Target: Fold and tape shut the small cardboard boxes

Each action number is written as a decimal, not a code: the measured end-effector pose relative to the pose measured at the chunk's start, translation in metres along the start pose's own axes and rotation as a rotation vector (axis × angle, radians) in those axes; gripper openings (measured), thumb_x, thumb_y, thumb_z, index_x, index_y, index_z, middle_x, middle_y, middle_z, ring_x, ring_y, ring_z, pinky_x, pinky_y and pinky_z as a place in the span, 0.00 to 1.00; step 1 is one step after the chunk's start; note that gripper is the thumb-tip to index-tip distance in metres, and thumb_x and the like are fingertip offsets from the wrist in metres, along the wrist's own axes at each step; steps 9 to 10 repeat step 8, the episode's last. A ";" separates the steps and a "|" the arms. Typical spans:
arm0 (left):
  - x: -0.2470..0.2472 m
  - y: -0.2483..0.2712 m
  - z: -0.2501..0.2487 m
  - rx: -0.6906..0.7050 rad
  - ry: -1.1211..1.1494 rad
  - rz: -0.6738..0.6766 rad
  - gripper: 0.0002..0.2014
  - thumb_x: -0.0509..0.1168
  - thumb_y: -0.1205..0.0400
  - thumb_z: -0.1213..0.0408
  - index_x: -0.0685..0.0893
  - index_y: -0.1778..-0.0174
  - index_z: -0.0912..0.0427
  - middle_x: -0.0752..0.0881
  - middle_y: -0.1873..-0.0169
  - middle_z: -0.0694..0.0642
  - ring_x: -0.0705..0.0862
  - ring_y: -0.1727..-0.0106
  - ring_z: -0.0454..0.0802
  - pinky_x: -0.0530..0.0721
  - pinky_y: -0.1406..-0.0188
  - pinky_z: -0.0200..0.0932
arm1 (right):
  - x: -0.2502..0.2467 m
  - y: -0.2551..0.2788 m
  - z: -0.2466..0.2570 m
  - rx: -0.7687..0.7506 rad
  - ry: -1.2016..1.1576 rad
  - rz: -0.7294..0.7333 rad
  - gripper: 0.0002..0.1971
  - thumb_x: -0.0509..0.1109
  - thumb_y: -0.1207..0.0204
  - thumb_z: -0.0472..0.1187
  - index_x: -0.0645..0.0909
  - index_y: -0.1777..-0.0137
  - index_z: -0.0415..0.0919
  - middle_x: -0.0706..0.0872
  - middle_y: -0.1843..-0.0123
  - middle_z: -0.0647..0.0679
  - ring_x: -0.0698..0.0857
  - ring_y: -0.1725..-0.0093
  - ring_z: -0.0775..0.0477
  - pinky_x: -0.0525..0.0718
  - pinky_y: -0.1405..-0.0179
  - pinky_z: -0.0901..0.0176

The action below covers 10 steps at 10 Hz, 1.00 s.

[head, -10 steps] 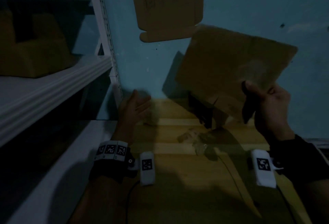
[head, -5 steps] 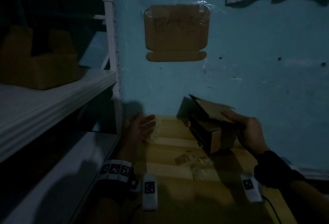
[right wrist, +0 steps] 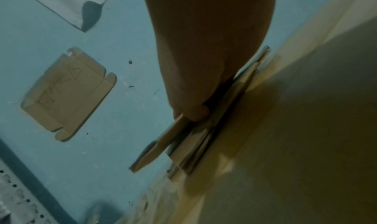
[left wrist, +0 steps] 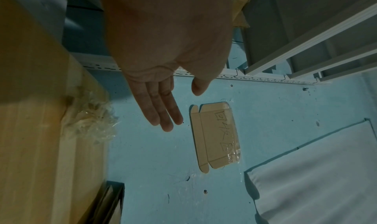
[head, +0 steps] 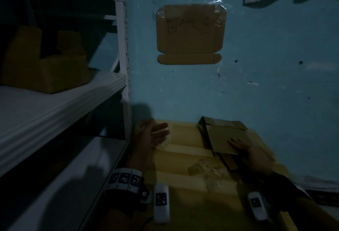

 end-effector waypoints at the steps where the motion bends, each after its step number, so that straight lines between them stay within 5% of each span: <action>1: -0.001 -0.004 0.003 -0.016 0.004 0.006 0.08 0.57 0.10 0.62 0.77 0.41 0.63 0.93 0.61 0.59 0.92 0.63 0.56 0.89 0.62 0.48 | 0.001 -0.002 -0.001 0.056 -0.071 0.021 0.30 0.70 0.14 0.41 0.66 0.14 0.56 0.63 0.13 0.55 0.59 0.12 0.50 0.65 0.16 0.44; 2: 0.001 -0.003 0.007 -0.022 -0.003 0.010 0.12 0.59 0.10 0.64 0.76 0.35 0.67 0.93 0.60 0.60 0.92 0.64 0.56 0.89 0.67 0.45 | 0.008 -0.003 -0.004 0.108 -0.130 0.121 0.30 0.69 0.14 0.44 0.64 0.15 0.60 0.62 0.11 0.54 0.55 0.10 0.48 0.58 0.13 0.43; 3: 0.004 -0.002 0.012 -0.040 -0.014 0.011 0.18 0.60 0.11 0.62 0.75 0.30 0.72 0.93 0.57 0.62 0.92 0.63 0.56 0.89 0.69 0.43 | 0.013 -0.003 -0.009 0.200 -0.124 0.205 0.28 0.62 0.12 0.58 0.59 0.14 0.68 0.55 0.09 0.57 0.56 0.10 0.47 0.55 0.13 0.42; 4: 0.006 0.000 0.015 -0.057 -0.028 0.011 0.20 0.61 0.11 0.61 0.74 0.28 0.72 0.92 0.54 0.64 0.92 0.62 0.56 0.88 0.68 0.44 | 0.006 0.000 0.002 0.193 -0.124 0.253 0.27 0.59 0.10 0.56 0.60 0.13 0.62 0.54 0.09 0.56 0.52 0.09 0.48 0.51 0.13 0.43; 5: 0.010 0.002 0.015 -0.059 -0.034 0.018 0.19 0.61 0.11 0.63 0.74 0.29 0.72 0.92 0.54 0.63 0.91 0.62 0.56 0.86 0.66 0.45 | -0.011 0.007 0.015 0.197 -0.218 0.202 0.24 0.60 0.10 0.53 0.69 0.15 0.55 0.62 0.12 0.57 0.57 0.10 0.48 0.53 0.13 0.45; 6: 0.011 0.001 0.018 -0.067 -0.040 0.024 0.20 0.61 0.11 0.62 0.74 0.28 0.72 0.92 0.51 0.65 0.91 0.62 0.54 0.86 0.66 0.43 | -0.020 0.006 0.021 0.223 -0.302 0.114 0.21 0.59 0.09 0.49 0.76 0.19 0.47 0.67 0.13 0.48 0.64 0.12 0.44 0.61 0.17 0.48; 8: 0.011 -0.005 0.022 -0.068 -0.032 0.023 0.20 0.59 0.10 0.63 0.72 0.27 0.72 0.91 0.54 0.62 0.89 0.57 0.56 0.87 0.58 0.47 | -0.033 -0.002 0.018 0.224 -0.315 -0.047 0.19 0.66 0.12 0.50 0.83 0.25 0.48 0.75 0.17 0.49 0.70 0.15 0.47 0.66 0.19 0.48; 10: 0.011 -0.005 0.022 -0.068 -0.032 0.023 0.20 0.59 0.10 0.63 0.72 0.27 0.72 0.91 0.54 0.62 0.89 0.57 0.56 0.87 0.58 0.47 | -0.033 -0.002 0.018 0.224 -0.315 -0.047 0.19 0.66 0.12 0.50 0.83 0.25 0.48 0.75 0.17 0.49 0.70 0.15 0.47 0.66 0.19 0.48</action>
Point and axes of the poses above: each hand's wrist, its own y-axis away from the middle knuckle, its own x-axis out of the palm, z = x × y, the point moved 6 cm from there along -y, towards the middle knuckle
